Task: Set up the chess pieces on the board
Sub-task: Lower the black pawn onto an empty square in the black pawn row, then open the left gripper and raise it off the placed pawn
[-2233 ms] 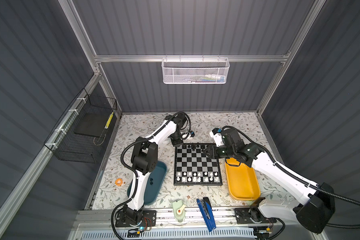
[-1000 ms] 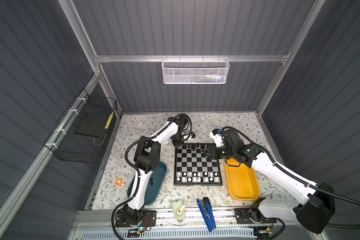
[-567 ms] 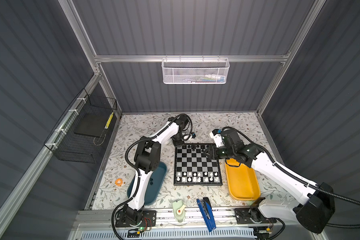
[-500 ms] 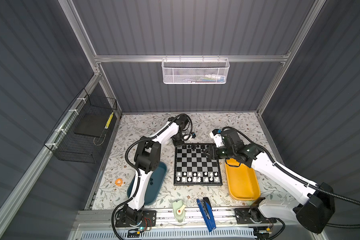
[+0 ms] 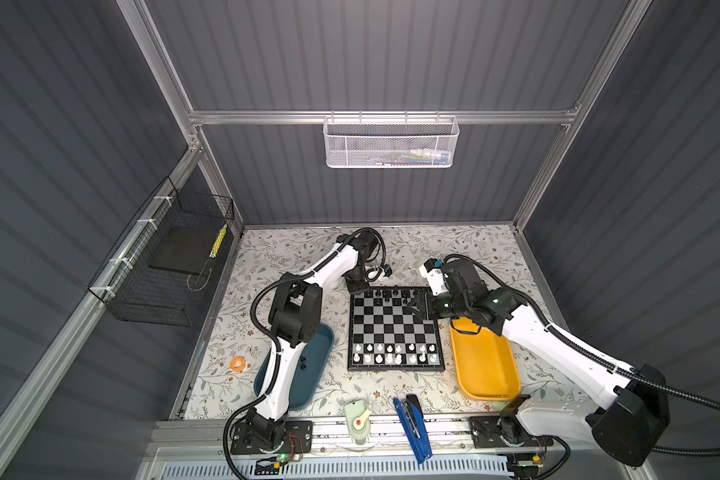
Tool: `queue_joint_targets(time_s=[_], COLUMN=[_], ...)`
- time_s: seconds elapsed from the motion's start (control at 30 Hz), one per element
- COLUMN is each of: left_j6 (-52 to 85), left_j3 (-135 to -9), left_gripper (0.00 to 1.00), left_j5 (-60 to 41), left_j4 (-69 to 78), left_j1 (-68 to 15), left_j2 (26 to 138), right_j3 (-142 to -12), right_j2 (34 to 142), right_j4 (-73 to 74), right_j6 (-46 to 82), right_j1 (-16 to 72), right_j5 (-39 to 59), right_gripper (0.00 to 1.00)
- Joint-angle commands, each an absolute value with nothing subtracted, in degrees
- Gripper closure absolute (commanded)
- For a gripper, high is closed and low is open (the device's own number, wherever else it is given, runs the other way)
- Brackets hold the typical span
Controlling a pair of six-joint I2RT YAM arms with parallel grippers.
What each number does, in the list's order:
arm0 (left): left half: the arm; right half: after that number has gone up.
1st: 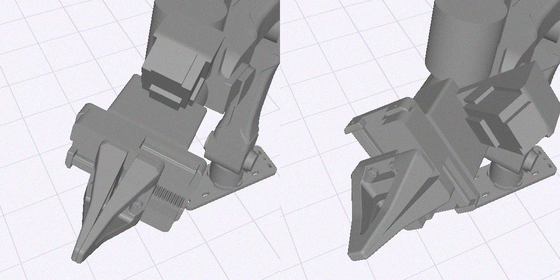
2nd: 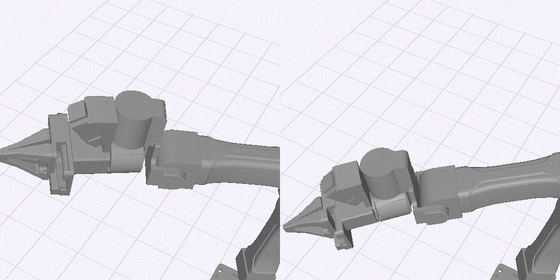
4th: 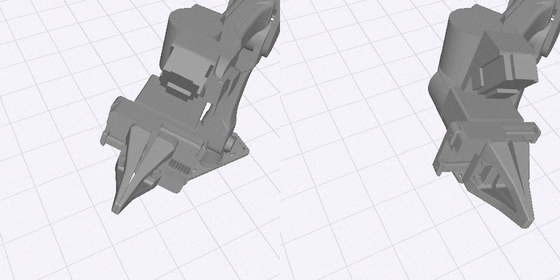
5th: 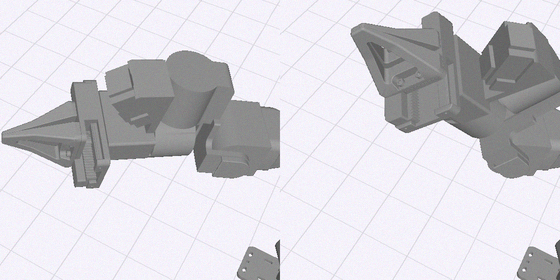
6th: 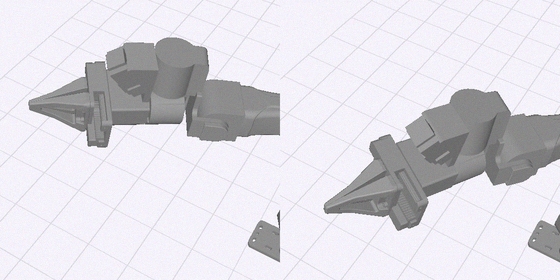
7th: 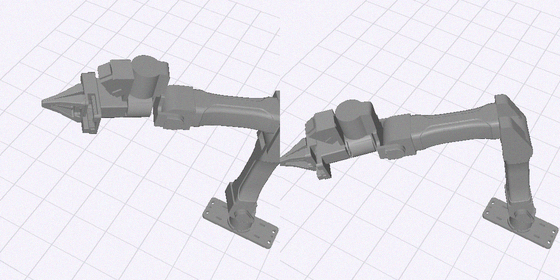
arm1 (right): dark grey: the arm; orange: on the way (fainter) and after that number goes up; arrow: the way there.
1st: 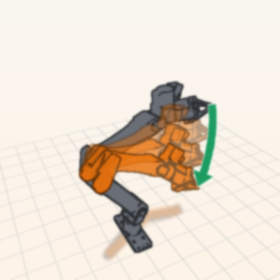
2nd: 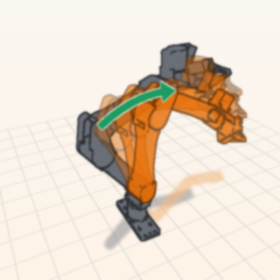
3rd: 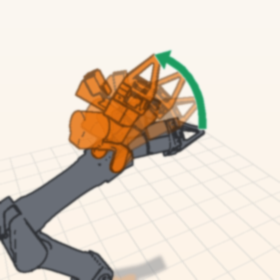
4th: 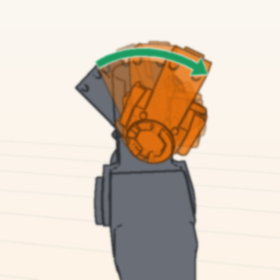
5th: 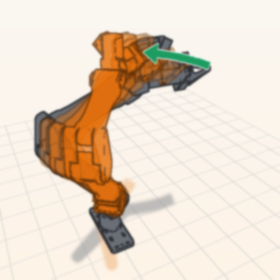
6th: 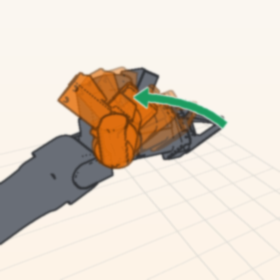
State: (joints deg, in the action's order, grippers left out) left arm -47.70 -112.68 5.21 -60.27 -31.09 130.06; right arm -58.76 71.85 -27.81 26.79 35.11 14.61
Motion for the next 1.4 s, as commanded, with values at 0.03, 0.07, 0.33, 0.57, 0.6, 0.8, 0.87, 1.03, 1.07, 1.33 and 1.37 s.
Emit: queue_joint_targets(time_s=[0.03, 0.07, 0.33, 0.57, 0.6, 0.8, 0.87, 1.03, 1.07, 1.33, 1.37], left_j6=[-47.3, -47.2, -47.3, -47.2, -47.2, -47.1, -46.7, -45.0, -44.5, -40.8, -40.2], left_j3=[-113.8, -113.7, -112.6, -110.9, -110.6, -108.3, -108.0, -107.4, -107.1, -102.7, -102.0], left_gripper=[0.63, 0.6, 0.52, 0.44, 0.43, 0.39, 0.38, 0.37, 0.38, 0.38, 0.38], left_j5=[5.5, 5.6, 5.8, 6.0, 6.1, 7.0, 7.0, 6.6, 6.4, 4.6, 4.4], left_j4=[-60.4, -60.3, -60.2, -60.7, -60.9, -60.6, -60.7, -62.3, -62.6, -65.2, -65.6], left_j1=[-31.4, -31.4, -31.4, -31.4, -31.4, -31.3, -31.3, -30.9, -30.7, -28.0, -27.5], left_j2=[130.7, 130.5, 128.7, 125.9, 125.3, 121.9, 120.8, 118.3, 117.5, 110.8, 109.9], right_j3=[-58.3, -58.3, -58.3, -58.1, -58.1, -58.1, -58.1, -58.2, -58.3, -58.5, -58.7], right_j2=[72.2, 72.2, 71.9, 71.5, 71.4, 71.0, 71.0, 70.5, 70.4, 70.1, 70.3], right_j4=[-27.7, -27.7, -27.7, -27.8, -27.8, -27.6, -27.7, -28.0, -28.1, -28.4, -28.6], right_j6=[26.5, 26.4, 26.4, 26.3, 26.2, 25.9, 25.8, 25.6, 25.5, 25.0, 24.9], right_j1=[34.8, 34.8, 34.8, 34.8, 34.8, 34.8, 34.7, 34.7, 34.7, 34.6, 34.6], right_j5=[14.4, 14.4, 14.5, 14.4, 14.4, 14.3, 14.4, 14.3, 14.4, 14.3, 14.3], right_gripper=[0.63, 0.63, 0.63, 0.62, 0.62, 0.62, 0.62, 0.62, 0.62, 0.62, 0.62])
